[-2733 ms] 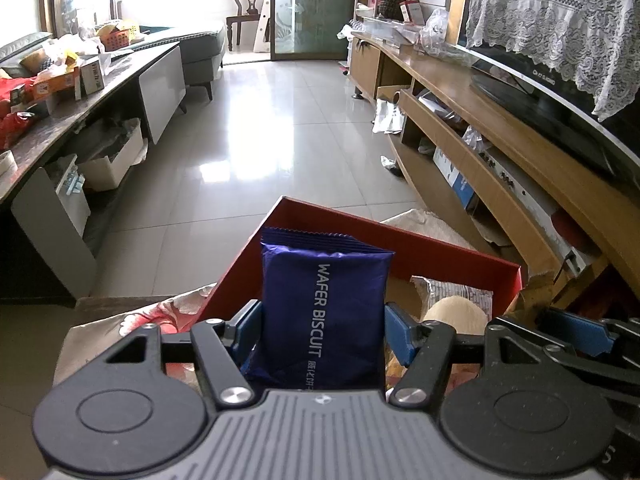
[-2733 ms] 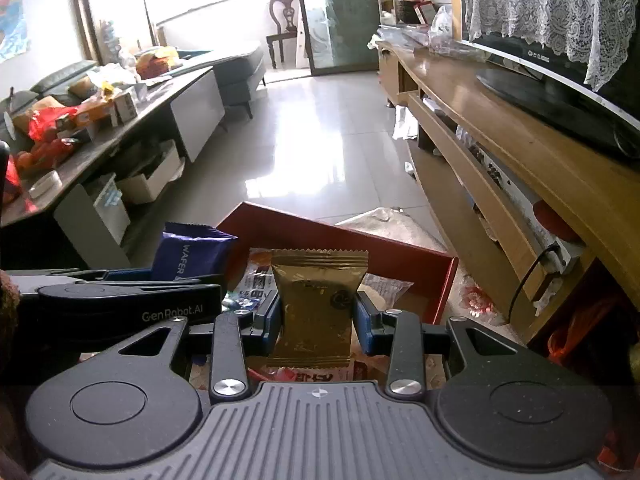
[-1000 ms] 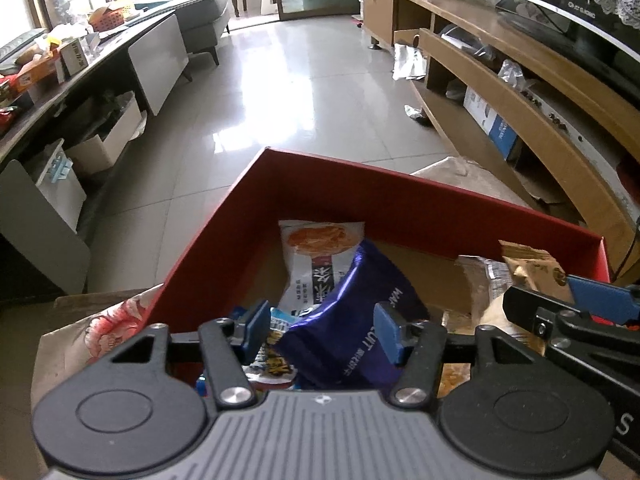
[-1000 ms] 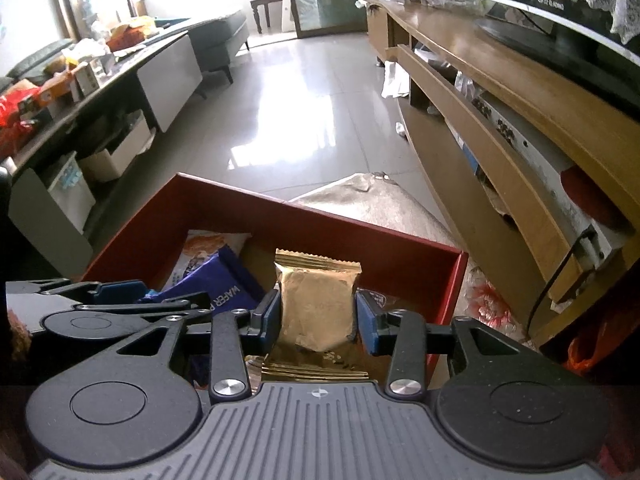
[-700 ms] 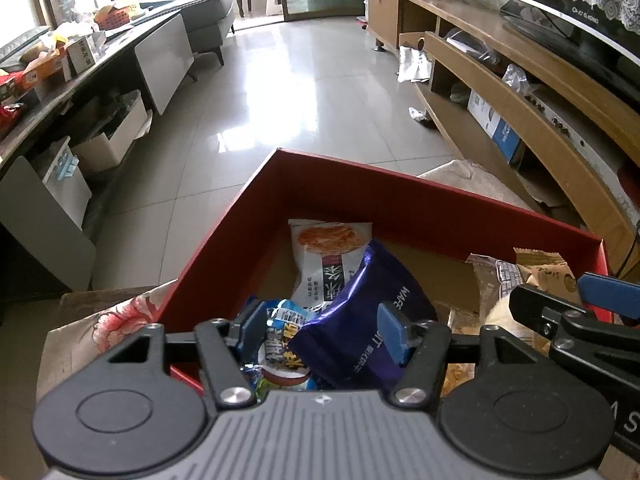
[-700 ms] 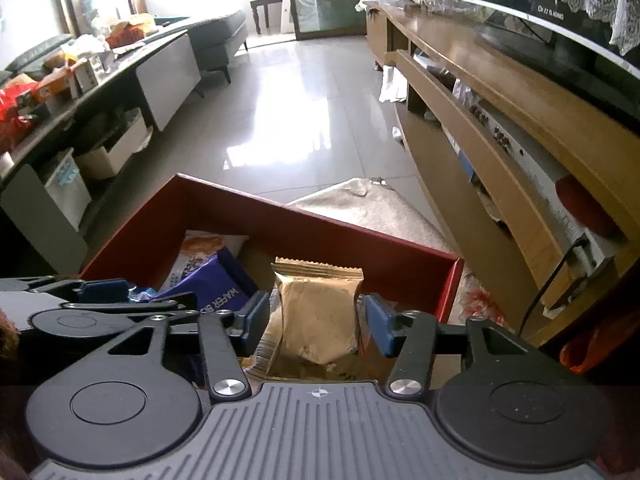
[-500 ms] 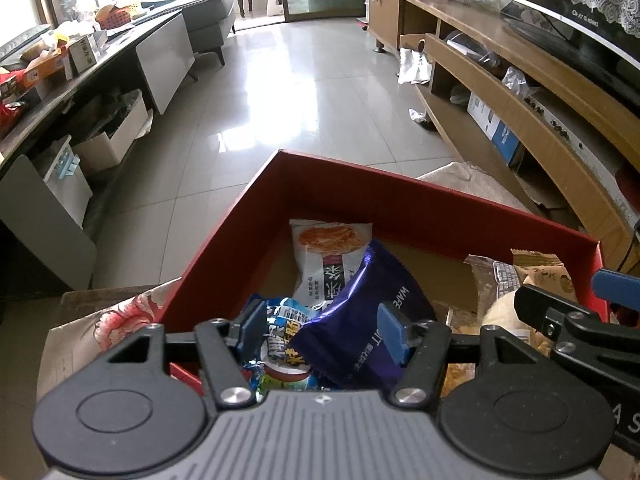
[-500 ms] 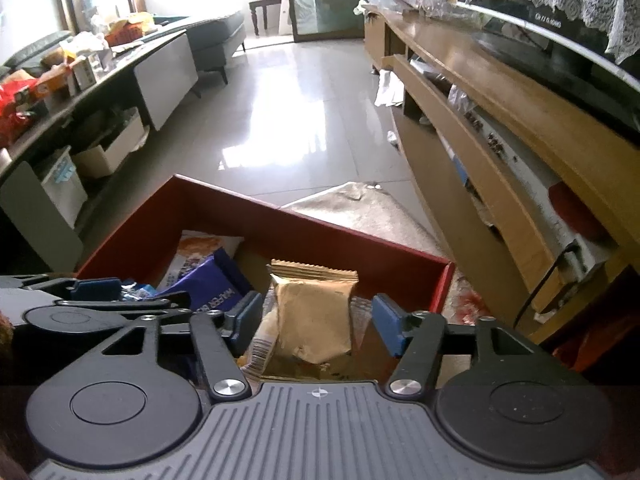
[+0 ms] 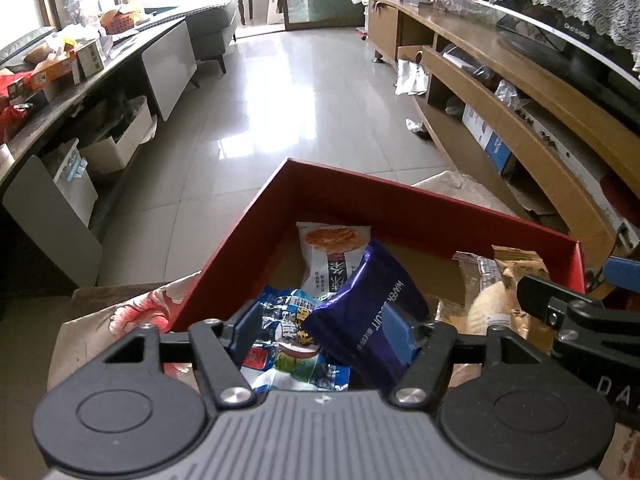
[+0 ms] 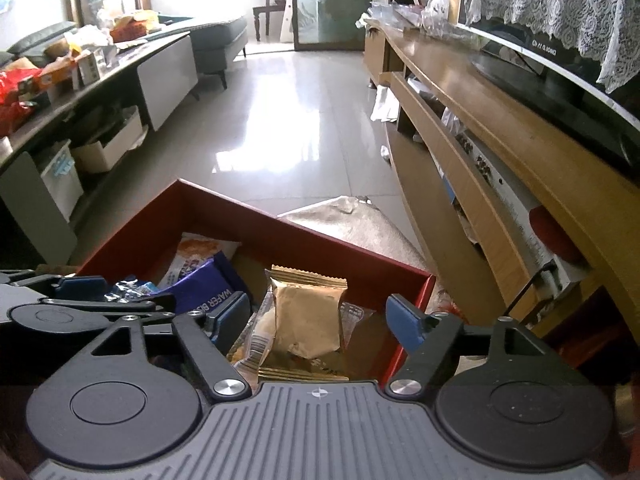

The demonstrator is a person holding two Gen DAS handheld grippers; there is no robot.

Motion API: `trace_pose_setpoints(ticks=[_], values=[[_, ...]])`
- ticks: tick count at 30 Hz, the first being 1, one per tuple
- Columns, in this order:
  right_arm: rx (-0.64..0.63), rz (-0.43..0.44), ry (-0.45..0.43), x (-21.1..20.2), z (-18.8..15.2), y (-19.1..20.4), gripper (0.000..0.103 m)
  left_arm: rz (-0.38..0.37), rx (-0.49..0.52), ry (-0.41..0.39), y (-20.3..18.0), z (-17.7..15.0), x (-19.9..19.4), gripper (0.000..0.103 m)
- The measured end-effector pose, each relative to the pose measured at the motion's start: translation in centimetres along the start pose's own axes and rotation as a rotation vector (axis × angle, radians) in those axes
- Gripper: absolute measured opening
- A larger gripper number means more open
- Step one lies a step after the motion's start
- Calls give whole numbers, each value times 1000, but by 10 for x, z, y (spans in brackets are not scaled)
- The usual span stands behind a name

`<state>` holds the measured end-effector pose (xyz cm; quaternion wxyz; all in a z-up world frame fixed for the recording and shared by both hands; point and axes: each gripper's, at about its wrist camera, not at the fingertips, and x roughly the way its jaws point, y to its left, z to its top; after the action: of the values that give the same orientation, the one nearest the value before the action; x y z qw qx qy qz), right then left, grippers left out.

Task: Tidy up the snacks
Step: 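Move both open tools from the box toward the packets on the table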

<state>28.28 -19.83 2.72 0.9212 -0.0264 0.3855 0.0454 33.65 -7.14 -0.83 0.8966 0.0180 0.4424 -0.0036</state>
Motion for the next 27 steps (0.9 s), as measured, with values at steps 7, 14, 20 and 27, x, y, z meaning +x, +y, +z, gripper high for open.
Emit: trace_pose_setpoints(ticks=[7, 14, 20, 27], values=[[8, -1, -21, -20, -1, -4, 85, -40, -9, -18, 7, -8, -25, 74], [2, -10, -27, -44, -11, 0, 86, -93, 15, -13, 9, -29, -50, 76], [-3, -20, -6, -66, -33, -4, 86, -161, 60, 53, -2, -64, -63, 76], [31, 12, 85, -74, -70, -18, 86, -235, 123, 159, -18, -116, -75, 76]])
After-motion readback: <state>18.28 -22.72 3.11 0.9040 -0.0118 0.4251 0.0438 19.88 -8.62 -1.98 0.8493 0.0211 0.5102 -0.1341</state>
